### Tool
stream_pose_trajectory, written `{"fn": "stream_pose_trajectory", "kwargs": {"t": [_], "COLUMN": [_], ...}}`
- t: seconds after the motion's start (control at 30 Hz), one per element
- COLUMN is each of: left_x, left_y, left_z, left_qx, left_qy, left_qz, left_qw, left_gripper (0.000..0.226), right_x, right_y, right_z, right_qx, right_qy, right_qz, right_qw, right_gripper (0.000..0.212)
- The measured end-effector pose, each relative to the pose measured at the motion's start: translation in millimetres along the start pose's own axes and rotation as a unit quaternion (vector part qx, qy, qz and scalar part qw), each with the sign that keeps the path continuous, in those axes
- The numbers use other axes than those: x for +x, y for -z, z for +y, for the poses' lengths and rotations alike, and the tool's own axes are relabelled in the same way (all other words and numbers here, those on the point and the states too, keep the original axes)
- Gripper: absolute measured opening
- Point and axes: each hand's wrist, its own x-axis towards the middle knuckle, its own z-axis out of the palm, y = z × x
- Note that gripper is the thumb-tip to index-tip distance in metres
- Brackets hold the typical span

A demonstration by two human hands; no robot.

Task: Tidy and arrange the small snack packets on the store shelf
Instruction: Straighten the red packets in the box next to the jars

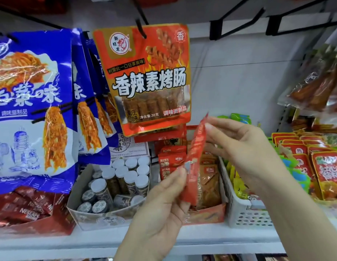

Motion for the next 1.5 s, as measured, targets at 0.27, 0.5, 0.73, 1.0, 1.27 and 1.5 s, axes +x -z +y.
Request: {"fn": "stream_pose_trajectory", "kwargs": {"t": [0.27, 0.5, 0.73, 1.0, 1.27, 1.5], "left_x": [0, -4, -10, -6, 2, 9], "left_y": [3, 2, -2, -1, 11, 39], "left_z": [10, 11, 19, 8, 7, 17], "left_qx": [0.222, 0.239, 0.018, 0.02, 0.217, 0.506], "left_qy": [-0.201, -0.154, 0.042, 0.017, -0.231, -0.318], "left_qz": [0.13, 0.086, -0.047, -0.009, 0.143, 0.194], "left_qw": [0.945, 0.955, 0.998, 1.0, 0.938, 0.778], "left_gripper": [0.014, 0.016, 0.062, 0.043, 0.018, 0.022], "right_x": [-5, -5, -4, -4, -4, 3], "right_y": [0, 5, 9, 4, 14, 26], "right_z": [-1, -6, -7, -6, -8, -10], "right_qx": [-0.029, 0.004, 0.11, 0.087, -0.033, -0.254], "right_qy": [-0.037, -0.055, -0.086, -0.103, -0.079, 0.131], "right_qz": [-0.042, -0.017, -0.105, -0.123, -0.111, 0.099], "right_qw": [0.998, 0.998, 0.985, 0.983, 0.99, 0.953], "right_gripper": [0.01, 0.014, 0.023, 0.034, 0.029, 0.02]}}
